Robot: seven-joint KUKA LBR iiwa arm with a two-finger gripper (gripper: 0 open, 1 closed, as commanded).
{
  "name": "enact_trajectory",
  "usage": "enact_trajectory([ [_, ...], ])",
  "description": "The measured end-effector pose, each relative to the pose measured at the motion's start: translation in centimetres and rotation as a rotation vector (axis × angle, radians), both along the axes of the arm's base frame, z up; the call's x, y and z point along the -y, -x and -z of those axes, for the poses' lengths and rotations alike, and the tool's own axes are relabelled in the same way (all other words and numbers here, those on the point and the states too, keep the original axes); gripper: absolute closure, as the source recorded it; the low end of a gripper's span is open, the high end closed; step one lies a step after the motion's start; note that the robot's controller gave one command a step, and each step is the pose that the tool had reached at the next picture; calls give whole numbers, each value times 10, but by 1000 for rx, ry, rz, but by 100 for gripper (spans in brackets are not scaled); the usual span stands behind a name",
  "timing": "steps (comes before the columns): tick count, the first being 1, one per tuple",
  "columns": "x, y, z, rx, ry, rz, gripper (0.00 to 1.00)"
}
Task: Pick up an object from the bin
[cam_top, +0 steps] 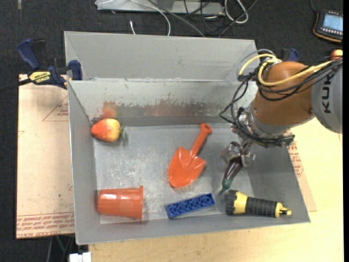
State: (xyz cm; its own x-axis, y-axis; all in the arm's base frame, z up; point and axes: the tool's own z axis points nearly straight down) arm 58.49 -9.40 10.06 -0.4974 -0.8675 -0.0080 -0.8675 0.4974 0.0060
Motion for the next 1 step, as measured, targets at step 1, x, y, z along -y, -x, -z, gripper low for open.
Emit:
enact_trajectory([
  [1, 0, -2, -29, 6, 1, 0, 100],
])
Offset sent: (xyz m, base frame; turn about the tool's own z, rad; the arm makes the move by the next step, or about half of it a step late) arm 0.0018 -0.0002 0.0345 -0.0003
